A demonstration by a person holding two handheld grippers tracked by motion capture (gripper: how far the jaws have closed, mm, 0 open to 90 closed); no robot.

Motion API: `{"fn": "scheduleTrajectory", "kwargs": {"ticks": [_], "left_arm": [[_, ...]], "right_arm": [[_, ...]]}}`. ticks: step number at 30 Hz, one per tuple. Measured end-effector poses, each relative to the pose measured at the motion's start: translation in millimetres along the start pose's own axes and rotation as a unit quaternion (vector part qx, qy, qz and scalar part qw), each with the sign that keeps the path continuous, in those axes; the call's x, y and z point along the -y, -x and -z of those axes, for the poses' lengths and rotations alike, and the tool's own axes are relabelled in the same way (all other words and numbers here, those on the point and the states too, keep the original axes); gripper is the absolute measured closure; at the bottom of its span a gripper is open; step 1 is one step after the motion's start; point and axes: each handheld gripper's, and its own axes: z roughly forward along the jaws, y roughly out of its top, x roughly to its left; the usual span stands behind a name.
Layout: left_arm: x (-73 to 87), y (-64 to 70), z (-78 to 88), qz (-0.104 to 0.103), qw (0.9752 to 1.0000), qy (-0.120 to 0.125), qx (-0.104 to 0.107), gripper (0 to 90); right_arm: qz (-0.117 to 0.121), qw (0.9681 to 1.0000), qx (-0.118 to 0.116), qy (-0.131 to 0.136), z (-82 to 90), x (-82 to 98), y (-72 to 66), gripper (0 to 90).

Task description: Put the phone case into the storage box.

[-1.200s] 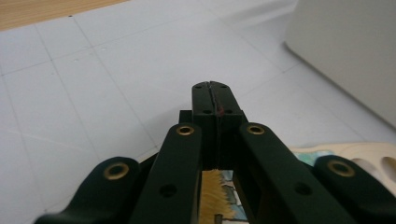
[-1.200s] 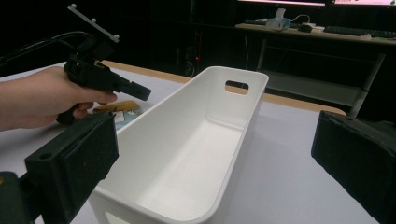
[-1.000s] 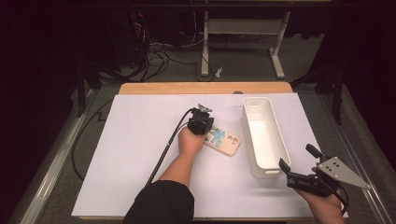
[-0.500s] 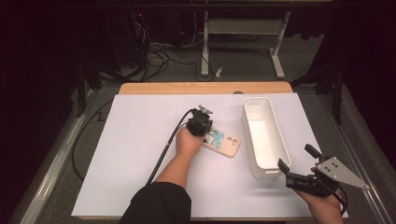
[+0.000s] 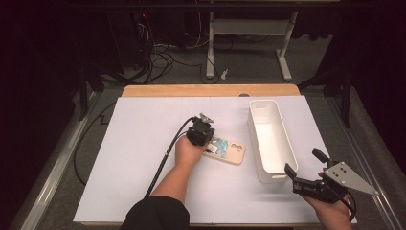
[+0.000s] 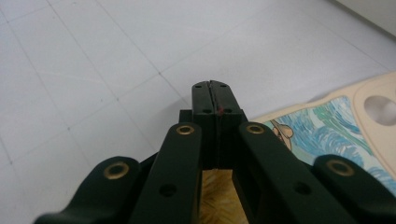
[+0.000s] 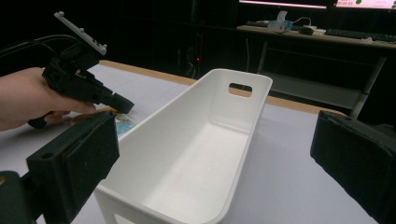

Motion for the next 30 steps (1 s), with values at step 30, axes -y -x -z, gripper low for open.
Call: {"fn": "scheduleTrajectory", "kwargs": {"ticks": [30], "left_arm": [[70.6, 10.9, 63.7, -0.015, 0.9987, -0.017, 0.045, 90.0]], "right_arm": [[0.004, 1.0000, 0.000, 0.002, 0.5, -3.2, -8.0, 2.1]]}}
